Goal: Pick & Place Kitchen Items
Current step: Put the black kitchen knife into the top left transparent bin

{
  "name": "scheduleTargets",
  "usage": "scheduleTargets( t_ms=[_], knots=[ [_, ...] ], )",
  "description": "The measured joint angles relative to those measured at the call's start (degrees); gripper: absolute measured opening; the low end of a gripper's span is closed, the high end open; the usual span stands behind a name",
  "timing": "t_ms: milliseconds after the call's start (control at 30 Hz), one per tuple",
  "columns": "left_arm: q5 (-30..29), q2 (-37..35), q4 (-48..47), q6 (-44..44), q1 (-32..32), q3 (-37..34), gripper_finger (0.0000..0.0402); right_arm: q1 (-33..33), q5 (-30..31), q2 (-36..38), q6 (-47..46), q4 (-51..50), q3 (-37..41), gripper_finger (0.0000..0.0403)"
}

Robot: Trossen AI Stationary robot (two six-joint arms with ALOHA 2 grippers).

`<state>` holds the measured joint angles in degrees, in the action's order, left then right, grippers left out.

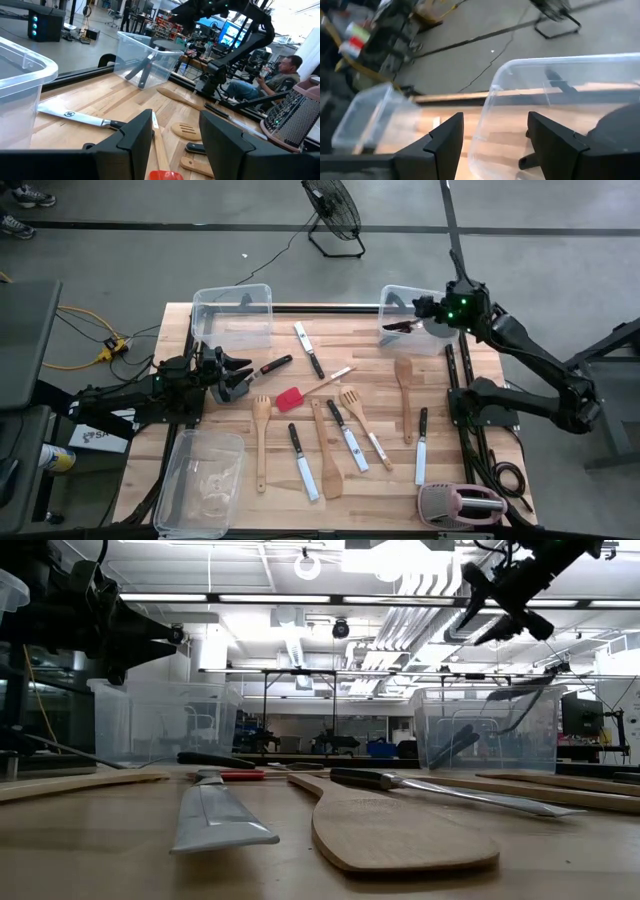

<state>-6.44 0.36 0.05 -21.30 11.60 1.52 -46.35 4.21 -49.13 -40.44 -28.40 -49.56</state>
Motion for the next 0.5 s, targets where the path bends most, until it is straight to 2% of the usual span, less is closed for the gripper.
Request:
scheduleTargets(
  t_ms=[200,367,500],
  knots=[
    [0.0,0.0,0.0,0.0,0.0,0.0,0.0163,5.0,-1.9,1.2,14.0,0.4,0.0,0.0213],
    [0.0,0.0,0.0,0.0,0.0,0.0,0.0163,10.0,-8.2,1.1,23.8,0.3,0.0,0.0213],
    [0.0,0.0,0.0,0.0,0.0,0.0,0.0163,14.9,-15.6,-0.1,31.8,0.4,0.0,0.0213]
  ],
)
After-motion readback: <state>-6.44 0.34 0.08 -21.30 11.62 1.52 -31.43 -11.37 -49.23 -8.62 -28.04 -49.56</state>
